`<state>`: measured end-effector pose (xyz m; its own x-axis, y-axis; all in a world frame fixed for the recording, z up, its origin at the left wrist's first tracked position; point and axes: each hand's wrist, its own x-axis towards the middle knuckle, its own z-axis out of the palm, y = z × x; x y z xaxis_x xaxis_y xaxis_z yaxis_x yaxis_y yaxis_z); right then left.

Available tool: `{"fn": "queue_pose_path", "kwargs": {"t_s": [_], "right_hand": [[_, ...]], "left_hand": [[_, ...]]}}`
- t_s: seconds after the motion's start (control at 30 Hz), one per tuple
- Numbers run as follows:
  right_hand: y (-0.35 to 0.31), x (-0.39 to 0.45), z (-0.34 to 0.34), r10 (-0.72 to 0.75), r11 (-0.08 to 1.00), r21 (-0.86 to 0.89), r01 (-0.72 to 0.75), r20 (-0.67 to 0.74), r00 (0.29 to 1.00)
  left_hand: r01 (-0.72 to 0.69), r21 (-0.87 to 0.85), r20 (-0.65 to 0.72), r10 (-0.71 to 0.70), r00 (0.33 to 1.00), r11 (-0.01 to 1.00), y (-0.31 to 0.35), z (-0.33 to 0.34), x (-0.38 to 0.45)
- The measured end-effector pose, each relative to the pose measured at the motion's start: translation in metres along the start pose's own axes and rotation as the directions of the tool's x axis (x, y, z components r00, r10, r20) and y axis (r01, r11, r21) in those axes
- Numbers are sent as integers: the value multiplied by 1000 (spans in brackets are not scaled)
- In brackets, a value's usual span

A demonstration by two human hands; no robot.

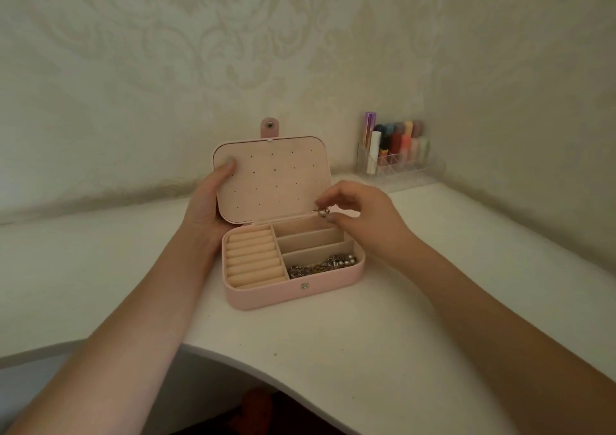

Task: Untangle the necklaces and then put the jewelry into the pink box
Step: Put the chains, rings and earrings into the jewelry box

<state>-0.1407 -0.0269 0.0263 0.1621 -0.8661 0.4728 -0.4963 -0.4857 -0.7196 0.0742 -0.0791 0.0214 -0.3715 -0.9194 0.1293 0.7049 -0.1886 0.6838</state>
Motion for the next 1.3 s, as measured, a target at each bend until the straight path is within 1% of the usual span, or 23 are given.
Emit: {"fn": "queue_pose_path", "kwargs": {"t_s": [0.03,0.07,0.1,0.13,0.17,0.2,0.23,0.27,0.3,0.33,0.4,0.53,0.7,0.77,0.87,0.93,1.0,1.03,1.1,1.17,1.23,1.27,1.3], "right_hand": [[2,1,-2,0,1000,31,0,7,1000],[5,4,-6,8,997,78,-6,-24,1000],[8,7,-11,24,992,123,-11,-102,994],[13,10,-19,44,992,128,-16,-222,974],[21,11,-28,47,998,62,-27,-353,934],[33,11,-38,29,995,-71,-67,-446,895],[45,9,-47,13,960,-245,-139,-454,891],[57,6,-52,48,884,-417,-212,-371,927],[67,3,-55,125,792,-556,-252,-256,959],[75,2,-54,195,720,-644,-258,-168,966],[83,3,-47,244,665,-705,-248,-109,964],[83,4,-46,303,650,-679,-340,-178,936],[69,2,-45,275,651,-631,-421,-321,906],[65,2,-45,296,643,-619,-451,-343,891],[61,0,-47,286,673,-578,-460,-370,884],[52,0,-45,194,806,-456,-377,-398,897],[32,2,-37,69,944,-276,-178,-365,928],[20,3,-32,7,976,-204,-74,-314,950],[2,5,-19,-103,985,-153,76,-173,979],[-4,5,-9,-163,970,-191,152,-45,986],[1,5,-2,-146,965,-215,151,37,989],[4,5,0,-124,972,-196,130,46,991],[6,5,0,-91,985,-146,92,15,996]], "left_hand": [[-1,-5,-12,1,1000,1000,0,0,0],[-2,-7,-19,2,1000,1000,-1,1,-1],[-2,-7,-21,2,1000,1000,0,1,-1],[-2,-6,-18,1,1000,1000,0,2,-1],[-3,-2,-17,3,1000,1000,0,1,-1],[-6,-2,-15,6,1000,1000,0,0,0],[-5,-4,-6,5,1000,1000,0,0,1],[-4,-3,-1,4,1000,1000,1,-2,2],[-4,-5,8,4,1000,1000,1,-4,3],[0,-9,10,0,1000,1000,1,-5,4],[5,-10,13,-5,1000,1000,0,-5,5],[-3,-11,-5,3,1000,1000,0,-1,2],[-5,-8,34,5,999,1000,0,0,-1],[1,-22,60,1,998,1000,-1,-4,1],[9,-31,26,-8,1000,999,0,-6,2],[5,-28,18,-4,1000,1000,0,-5,2],[-3,-24,5,3,1000,1000,1,-2,1],[-6,-26,0,6,1000,1000,1,-2,1],[1,-31,16,0,1000,1000,1,-1,1],[1,-28,4,-1,1000,1000,2,0,1],[13,-21,0,-13,1000,1000,2,1,0],[4,-21,-10,-4,1000,1000,1,3,0],[-2,-10,-26,2,1000,1000,1,5,-1]]}}
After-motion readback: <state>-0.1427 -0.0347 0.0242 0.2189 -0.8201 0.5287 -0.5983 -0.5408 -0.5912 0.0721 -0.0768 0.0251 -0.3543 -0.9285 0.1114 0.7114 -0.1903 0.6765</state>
